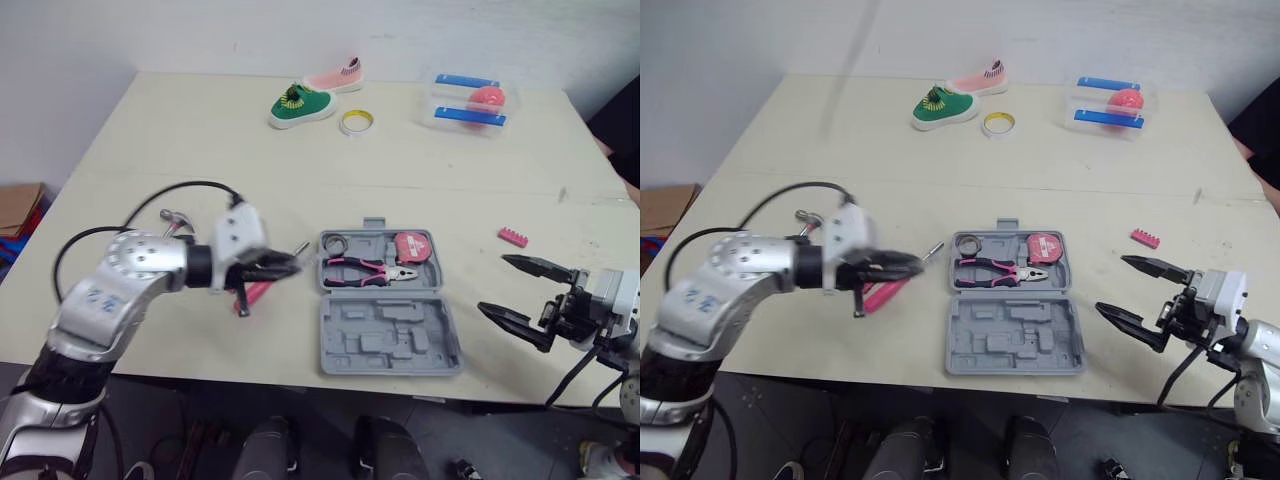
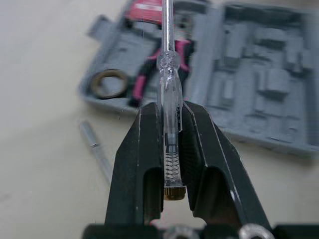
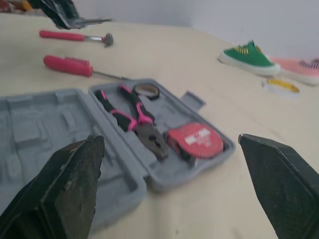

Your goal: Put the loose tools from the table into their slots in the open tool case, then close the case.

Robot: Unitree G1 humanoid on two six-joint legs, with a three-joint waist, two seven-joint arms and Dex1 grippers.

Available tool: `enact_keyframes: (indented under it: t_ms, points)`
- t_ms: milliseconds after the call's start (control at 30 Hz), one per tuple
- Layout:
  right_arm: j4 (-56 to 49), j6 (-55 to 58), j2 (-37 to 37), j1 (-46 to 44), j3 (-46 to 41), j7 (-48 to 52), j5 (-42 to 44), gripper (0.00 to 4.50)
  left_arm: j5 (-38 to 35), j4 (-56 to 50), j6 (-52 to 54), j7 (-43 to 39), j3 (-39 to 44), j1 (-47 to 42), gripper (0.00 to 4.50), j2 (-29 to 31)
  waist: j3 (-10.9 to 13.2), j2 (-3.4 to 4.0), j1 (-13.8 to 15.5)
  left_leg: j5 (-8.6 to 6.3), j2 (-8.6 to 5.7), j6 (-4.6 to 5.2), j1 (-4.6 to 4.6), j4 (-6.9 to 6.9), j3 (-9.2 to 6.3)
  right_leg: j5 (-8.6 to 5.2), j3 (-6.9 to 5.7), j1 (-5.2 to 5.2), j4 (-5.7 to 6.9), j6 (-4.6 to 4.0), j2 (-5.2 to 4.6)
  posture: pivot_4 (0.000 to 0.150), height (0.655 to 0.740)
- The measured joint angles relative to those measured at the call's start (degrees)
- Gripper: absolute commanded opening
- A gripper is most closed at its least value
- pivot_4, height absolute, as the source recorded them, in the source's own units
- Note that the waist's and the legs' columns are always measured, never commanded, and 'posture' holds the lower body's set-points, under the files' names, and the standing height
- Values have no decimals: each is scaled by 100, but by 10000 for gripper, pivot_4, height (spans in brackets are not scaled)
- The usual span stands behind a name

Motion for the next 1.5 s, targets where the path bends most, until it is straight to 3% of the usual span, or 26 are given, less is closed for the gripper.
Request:
enact_keyframes:
  t_ms: [133, 467, 800, 1500]
  points:
    - [124, -67, 3, -91, 104, 3, -129, 45000, 524, 277, 512, 262, -889, -991, 135, -870, 2, -2, 41, 6, -2, 12, -3, 20, -4, 6, 12, 2, -11, 11, -3, 1500, 7400]
    - [98, -127, 101, 181, 118, -67, -151, 45000, 1564, 1076, 617, 187, -2217, -1647, 135, -1573, 2, -2, 27, 7, 1, 10, -1, 25, -5, 8, 62, 0, -5, 11, -2, 1500, 7400]
    - [-184, -158, 184, 515, 105, -228, -129, 45000, 2116, 1281, 579, 15, -2556, -1725, 135, -1789, 2, -2, 46, 7, 1, 12, -1, 32, -9, 8, 61, 2, -1, 10, -6, 1500, 7400]
    - [-546, -156, 341, 612, 202, -466, -90, 45000, 2498, 1314, 935, 204, -2537, -1737, 135, -2032, 2, -2, 40, 5, 3, 14, 1, 46, -11, 8, 65, 1, 23, 10, -11, 1500, 7400]
